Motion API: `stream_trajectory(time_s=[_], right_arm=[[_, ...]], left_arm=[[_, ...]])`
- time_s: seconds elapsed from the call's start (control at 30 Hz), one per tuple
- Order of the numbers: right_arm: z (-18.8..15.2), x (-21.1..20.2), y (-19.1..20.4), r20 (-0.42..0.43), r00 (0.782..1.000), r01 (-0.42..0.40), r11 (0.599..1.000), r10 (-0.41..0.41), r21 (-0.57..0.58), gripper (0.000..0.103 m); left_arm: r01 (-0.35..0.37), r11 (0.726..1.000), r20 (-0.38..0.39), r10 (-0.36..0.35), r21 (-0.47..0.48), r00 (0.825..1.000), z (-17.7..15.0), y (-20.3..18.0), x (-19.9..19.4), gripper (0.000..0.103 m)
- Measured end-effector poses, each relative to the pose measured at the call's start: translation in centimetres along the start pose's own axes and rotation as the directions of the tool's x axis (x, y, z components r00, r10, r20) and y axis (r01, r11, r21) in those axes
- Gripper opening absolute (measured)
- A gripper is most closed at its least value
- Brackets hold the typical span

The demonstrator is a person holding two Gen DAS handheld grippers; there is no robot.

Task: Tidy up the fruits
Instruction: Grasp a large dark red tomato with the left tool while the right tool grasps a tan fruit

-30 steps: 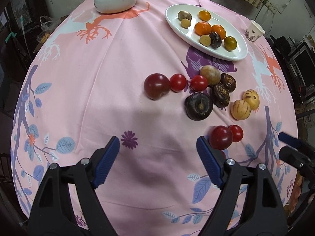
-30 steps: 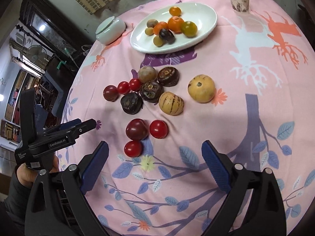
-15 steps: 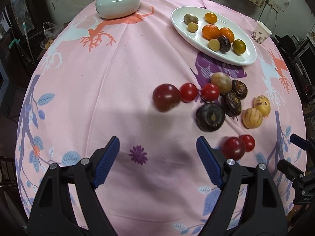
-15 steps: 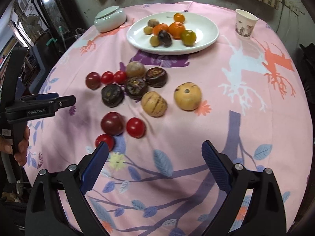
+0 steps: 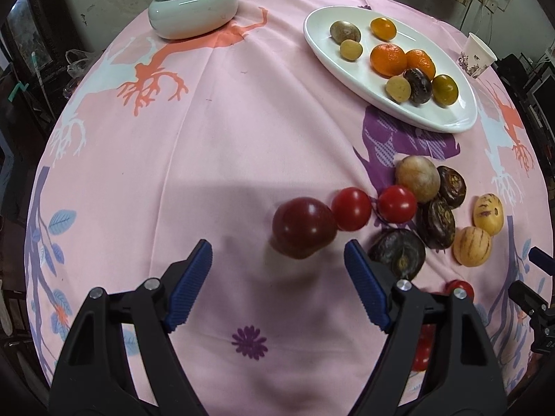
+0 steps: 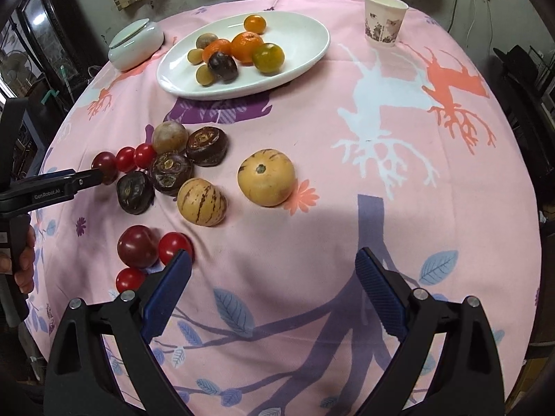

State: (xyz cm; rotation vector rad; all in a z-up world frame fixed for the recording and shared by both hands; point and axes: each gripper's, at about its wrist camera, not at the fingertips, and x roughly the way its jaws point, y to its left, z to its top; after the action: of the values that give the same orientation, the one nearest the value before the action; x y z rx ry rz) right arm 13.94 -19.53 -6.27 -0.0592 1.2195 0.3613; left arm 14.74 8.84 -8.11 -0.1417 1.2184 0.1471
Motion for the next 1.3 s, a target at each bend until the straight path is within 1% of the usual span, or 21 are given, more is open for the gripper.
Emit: stream_trajectory(time_s=[0.07, 0.13, 0.17, 0.23, 0.27, 0.33, 0.4, 0.5, 0.63, 0.73, 0.83, 0.87, 0.9, 0.93, 1.0, 1.07, 1.13, 1.17, 1.2, 1.27, 1.3], right_arm=[[0.2, 0.4, -0.1, -0.011, 1.000, -0.017, 1.000, 0.017, 0.017, 0.095], [0.4, 0.7, -0.2, -0.017, 1.000, -0.021, 0.999, 0.022, 0.029, 0.095], [0.4, 0.8, -0.3, -0.019, 1.000, -0.021, 0.999, 0.022, 0.029, 0.095], [0.5, 1.1, -0.3, -0.018, 1.000, -0.020, 0.999, 0.020, 0.028, 0.095], [0.6, 1.0, -0.4, -0.010, 1.000, -0.016, 0.999, 0.016, 0.033, 0.095], [0.7, 1.2, -0.7, -0.007, 1.000, -0.018, 0.999, 0.019, 0.048, 0.095], [0.7, 1.5, -0.7, -0.022, 0.999, -0.027, 0.999, 0.028, 0.047, 0.095], [0.7, 1.7, -0.5, -0.022, 0.999, -0.023, 0.999, 0.023, 0.031, 0.095], [1.3, 1.6, -0.6, 0.036, 0.999, -0.010, 0.999, 0.009, 0.036, 0.095], [2.1, 1.7, -0.6, 0.058, 0.998, 0.022, 0.999, -0.024, 0.028, 0.095], [3.0, 1.9, -0.7, 0.072, 0.997, 0.018, 0.999, -0.020, 0.035, 0.095], [3.3, 2.0, -0.7, 0.073, 0.997, 0.023, 0.999, -0.026, 0.034, 0.093], [3.5, 2.2, -0.6, 0.071, 0.997, 0.020, 0.999, -0.023, 0.031, 0.088], [3.9, 2.5, -0.5, 0.064, 0.998, 0.008, 1.000, -0.009, 0.026, 0.086], [4.4, 3.1, -0.2, 0.038, 0.999, -0.005, 1.000, 0.004, 0.022, 0.075], [4.8, 3.9, 0.0, 0.013, 1.000, -0.014, 1.000, 0.013, 0.018, 0.074], [5.2, 4.5, 0.4, -0.006, 1.000, 0.000, 1.000, 0.000, 0.003, 0.073], [5.3, 4.9, 0.6, -0.023, 1.000, 0.008, 1.000, -0.008, -0.002, 0.066], [5.3, 5.4, 0.6, -0.050, 0.999, 0.004, 1.000, -0.004, -0.005, 0.054], [5.2, 6.2, 0.6, -0.082, 0.997, 0.002, 1.000, -0.002, -0.005, 0.051], [5.2, 6.2, 0.7, -0.073, 0.997, 0.009, 1.000, -0.010, -0.014, 0.048]], left_arm=[[0.018, 1.000, -0.008, -0.018, -0.019, 1.000, 0.3, 0.2, 0.5, 0.070], [0.056, 0.998, -0.010, -0.056, -0.028, 0.998, 0.4, 0.2, 0.9, 0.064], [0.063, 0.998, -0.008, -0.064, -0.019, 0.998, 0.5, 0.0, 1.0, 0.059], [0.072, 0.997, 0.000, -0.072, 0.007, 0.997, 0.5, -0.7, 1.0, 0.046], [0.081, 0.997, 0.002, -0.081, 0.000, 0.997, 0.6, -0.8, 1.0, 0.040], [0.075, 0.996, 0.002, -0.075, -0.041, 0.997, 0.6, -0.9, 0.9, 0.040], [0.068, 0.997, -0.002, -0.069, -0.046, 0.998, 0.5, -1.1, 0.8, 0.039], [0.108, 0.992, -0.002, -0.109, -0.071, 0.994, 0.3, -0.9, 0.1, 0.039], [0.131, 0.987, 0.013, -0.130, -0.088, 0.991, -0.3, -0.8, -1.2, 0.039], [0.133, 0.988, 0.017, -0.132, -0.082, 0.991, -0.8, -0.8, -1.8, 0.039], [0.137, 0.987, 0.009, -0.137, -0.084, 0.991, -1.2, -0.8, -1.8, 0.039], [0.139, 0.987, 0.003, -0.140, -0.086, 0.990, -1.3, -0.8, -1.8, 0.039], [0.140, 0.986, 0.000, -0.140, -0.087, 0.990, -1.4, -0.8, -1.7, 0.039], [0.141, 0.986, -0.002, -0.141, -0.086, 0.990, -1.4, -0.8, -1.7, 0.039], [0.143, 0.986, -0.005, -0.144, -0.086, 0.990, -1.4, -0.9, -1.7, 0.039], [0.146, 0.986, -0.004, -0.147, -0.084, 0.989, -1.4, -0.9, -1.7, 0.039], [0.145, 0.986, -0.004, -0.146, -0.082, 0.989, -1.3, -0.9, -1.7, 0.039], [0.145, 0.986, -0.005, -0.146, -0.084, 0.989, -1.3, -0.9, -1.7, 0.040], [0.146, 0.985, -0.005, -0.147, -0.087, 0.989, -1.3, -0.8, -1.7, 0.040], [0.143, 0.985, -0.006, -0.144, -0.092, 0.990, -1.4, -0.7, -1.7, 0.040], [0.142, 0.985, -0.007, -0.143, -0.095, 0.990, -1.4, -0.6, -1.7, 0.040]])
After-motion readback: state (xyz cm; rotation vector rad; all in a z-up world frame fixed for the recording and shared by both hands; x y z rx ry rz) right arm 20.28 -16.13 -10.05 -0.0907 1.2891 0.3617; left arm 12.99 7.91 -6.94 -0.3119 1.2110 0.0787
